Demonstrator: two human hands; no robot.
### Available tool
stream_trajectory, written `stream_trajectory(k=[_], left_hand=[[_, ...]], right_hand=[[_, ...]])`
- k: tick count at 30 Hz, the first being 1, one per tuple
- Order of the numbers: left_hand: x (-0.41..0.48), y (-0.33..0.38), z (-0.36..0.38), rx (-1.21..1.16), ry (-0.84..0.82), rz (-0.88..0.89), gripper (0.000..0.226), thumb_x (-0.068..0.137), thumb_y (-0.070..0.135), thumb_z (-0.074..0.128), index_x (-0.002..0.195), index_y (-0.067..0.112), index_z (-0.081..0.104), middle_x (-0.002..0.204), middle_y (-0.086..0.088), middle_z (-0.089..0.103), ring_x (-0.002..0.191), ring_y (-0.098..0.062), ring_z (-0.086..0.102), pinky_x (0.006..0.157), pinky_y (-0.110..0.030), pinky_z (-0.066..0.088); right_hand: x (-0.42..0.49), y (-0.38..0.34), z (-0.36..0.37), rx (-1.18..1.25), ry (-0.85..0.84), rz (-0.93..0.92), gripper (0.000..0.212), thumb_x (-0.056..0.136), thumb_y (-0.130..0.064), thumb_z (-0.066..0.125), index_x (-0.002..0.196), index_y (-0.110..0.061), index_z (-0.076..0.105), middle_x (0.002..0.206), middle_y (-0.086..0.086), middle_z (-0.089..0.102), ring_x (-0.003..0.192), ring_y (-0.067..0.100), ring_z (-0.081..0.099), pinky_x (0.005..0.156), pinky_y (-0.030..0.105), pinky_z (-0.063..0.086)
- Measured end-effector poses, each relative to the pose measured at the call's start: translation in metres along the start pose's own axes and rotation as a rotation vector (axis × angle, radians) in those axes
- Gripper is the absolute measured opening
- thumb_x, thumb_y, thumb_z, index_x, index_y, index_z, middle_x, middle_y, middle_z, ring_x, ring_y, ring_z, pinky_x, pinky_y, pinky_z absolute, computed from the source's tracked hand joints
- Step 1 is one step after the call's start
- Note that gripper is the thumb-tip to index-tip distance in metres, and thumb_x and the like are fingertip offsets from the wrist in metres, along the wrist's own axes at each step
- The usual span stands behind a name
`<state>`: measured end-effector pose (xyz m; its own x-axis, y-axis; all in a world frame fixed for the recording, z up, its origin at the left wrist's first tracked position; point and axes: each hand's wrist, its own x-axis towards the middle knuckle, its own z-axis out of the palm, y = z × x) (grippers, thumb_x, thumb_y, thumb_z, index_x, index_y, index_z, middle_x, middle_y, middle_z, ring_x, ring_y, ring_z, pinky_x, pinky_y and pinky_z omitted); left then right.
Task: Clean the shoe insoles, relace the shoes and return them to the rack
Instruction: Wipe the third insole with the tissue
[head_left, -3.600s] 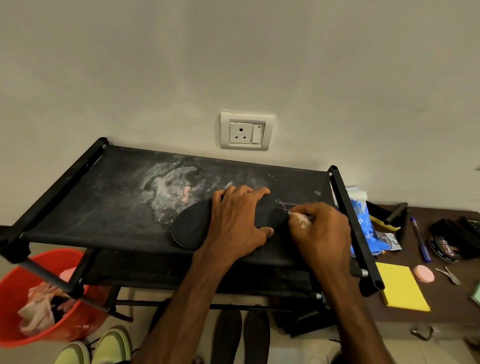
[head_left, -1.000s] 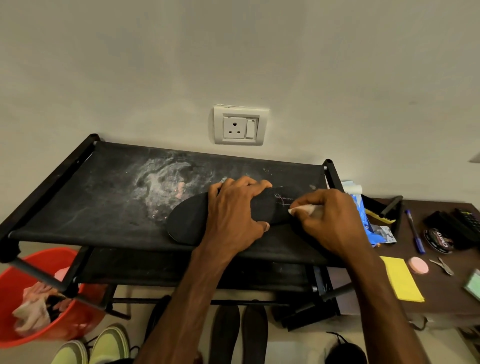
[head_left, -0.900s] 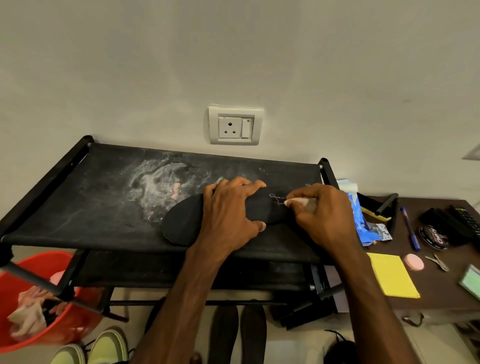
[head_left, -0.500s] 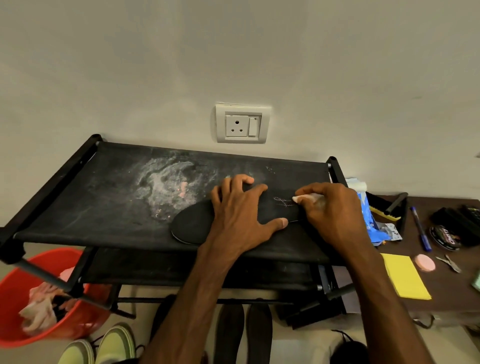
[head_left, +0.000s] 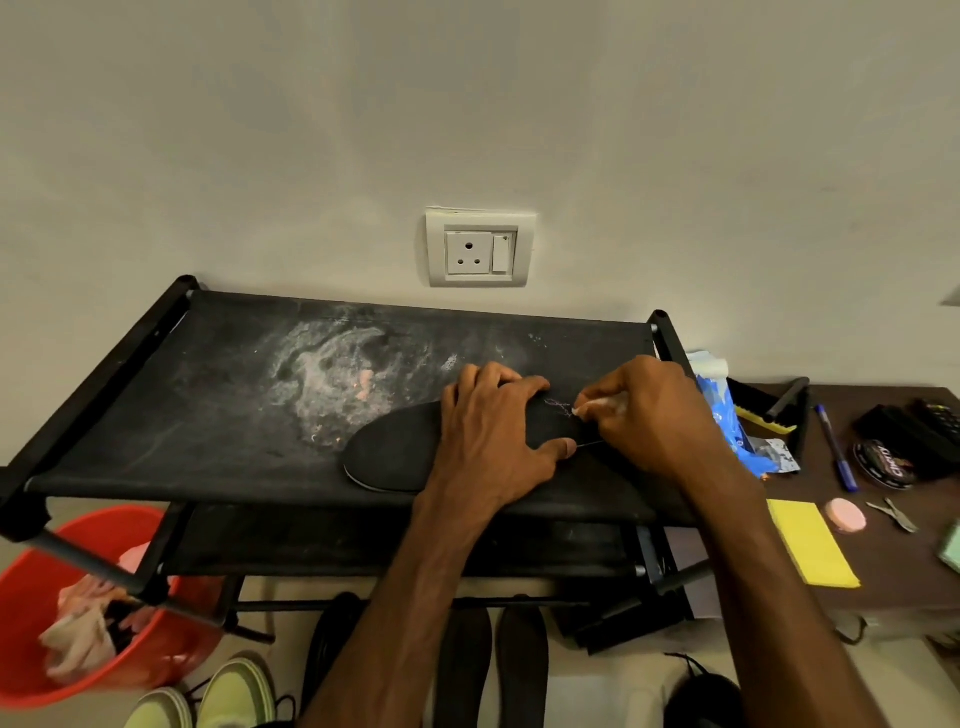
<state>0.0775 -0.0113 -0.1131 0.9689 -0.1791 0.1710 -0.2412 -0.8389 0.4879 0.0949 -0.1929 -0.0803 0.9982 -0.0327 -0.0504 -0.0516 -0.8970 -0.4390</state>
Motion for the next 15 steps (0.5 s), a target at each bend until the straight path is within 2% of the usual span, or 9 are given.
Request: stream_trajectory(k=[2,4,7,11,15], left_hand=[[0.0,0.0,0.0,-0.008,0.005,-0.001,0.075,0.076,0.067,0.072,0.142,0.037,0.053,0.133,0.009,0.046,0.126,-0.015,0.035,0.103,-0.032,0.027],[0.001,0.0,0.0,-0.007,0.001,0.0,0.075,0.077,0.067,0.073,0.142,0.037,0.052,0.134,0.008,0.046,0.126,-0.016,0.035,0.105,-0.032,0.027],[0.002,0.0,0.0,-0.005,-0.002,-0.002,0.075,0.077,0.067,0.073,0.142,0.036,0.052,0.134,0.008,0.046,0.127,-0.017,0.035,0.105,-0.033,0.028],[0.001,0.0,0.0,-0.018,-0.005,0.001,0.075,0.076,0.067,0.073,0.142,0.036,0.053,0.133,0.008,0.046,0.125,-0.016,0.035,0.104,-0.033,0.028],[0.001,-0.001,0.0,-0.019,-0.003,-0.001,0.076,0.075,0.067,0.074,0.142,0.036,0.054,0.133,0.008,0.047,0.125,-0.016,0.035,0.103,-0.033,0.028]], right_hand=[[-0.007,0.001,-0.006,-0.055,-0.077,-0.017,0.011,0.085,-0.028,0.077,0.083,-0.038,0.079,0.092,-0.01,0.078,0.087,0.014,0.07,0.086,0.043,0.06],[-0.013,-0.001,-0.008,-0.099,-0.07,-0.011,0.011,0.082,-0.028,0.078,0.079,-0.039,0.078,0.09,-0.009,0.077,0.085,0.015,0.069,0.085,0.043,0.06],[-0.015,-0.007,0.001,-0.075,0.076,0.01,0.016,0.08,-0.026,0.078,0.076,-0.041,0.073,0.092,-0.006,0.076,0.088,0.018,0.069,0.085,0.044,0.059],[-0.004,-0.019,0.014,0.038,0.288,0.031,0.01,0.085,-0.026,0.075,0.091,-0.032,0.08,0.094,-0.006,0.078,0.09,0.019,0.07,0.082,0.037,0.057],[0.007,-0.024,0.016,0.054,0.271,0.025,0.01,0.089,-0.024,0.074,0.095,-0.029,0.081,0.099,-0.003,0.078,0.093,0.02,0.071,0.085,0.042,0.059]])
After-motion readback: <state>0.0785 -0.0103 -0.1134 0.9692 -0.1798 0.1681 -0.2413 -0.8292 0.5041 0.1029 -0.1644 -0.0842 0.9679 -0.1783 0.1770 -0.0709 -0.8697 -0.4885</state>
